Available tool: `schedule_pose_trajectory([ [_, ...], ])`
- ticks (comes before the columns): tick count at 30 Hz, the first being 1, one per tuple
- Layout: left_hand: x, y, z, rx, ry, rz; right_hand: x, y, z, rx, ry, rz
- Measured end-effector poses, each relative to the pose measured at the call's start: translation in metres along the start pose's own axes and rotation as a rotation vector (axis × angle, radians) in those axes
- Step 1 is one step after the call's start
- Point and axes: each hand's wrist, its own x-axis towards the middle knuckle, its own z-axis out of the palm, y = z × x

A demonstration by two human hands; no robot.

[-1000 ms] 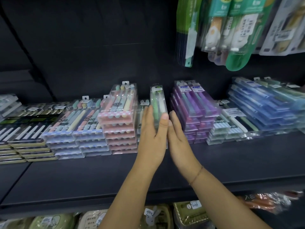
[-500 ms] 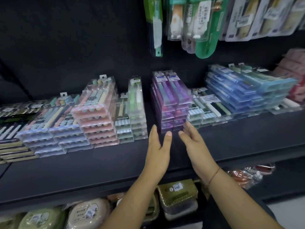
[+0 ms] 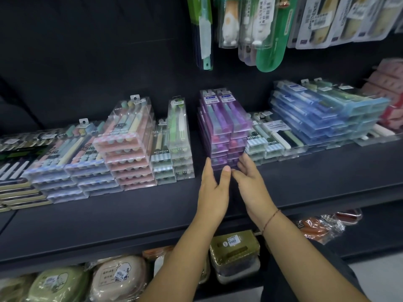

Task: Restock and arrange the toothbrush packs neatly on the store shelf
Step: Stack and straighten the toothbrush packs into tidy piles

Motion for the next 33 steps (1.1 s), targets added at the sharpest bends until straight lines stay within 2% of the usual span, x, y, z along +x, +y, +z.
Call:
schedule_pose_trajectory([
  [8, -0.001, 0.004, 0.001, -0.048, 0.025, -0.026, 0.003, -0.009, 0.011, -0.163, 0.006, 0.035],
  [19, 0.0, 0.004, 0.001, -0.003, 0.052, -0.03, 0.018, -0.004, -0.003, -0.19, 0.032, 0.005],
  [25, 0.0, 0.005, -0.001, -0.016, 0.056, -0.044, 0.026, -0.004, -0.006, -0.217, -0.048, -0.038],
  [33, -0.009, 0.007, -0.001, -0.041, 0.074, -0.056, 0.02, -0.006, -0.017, -0.123, -0.16, -0.076],
])
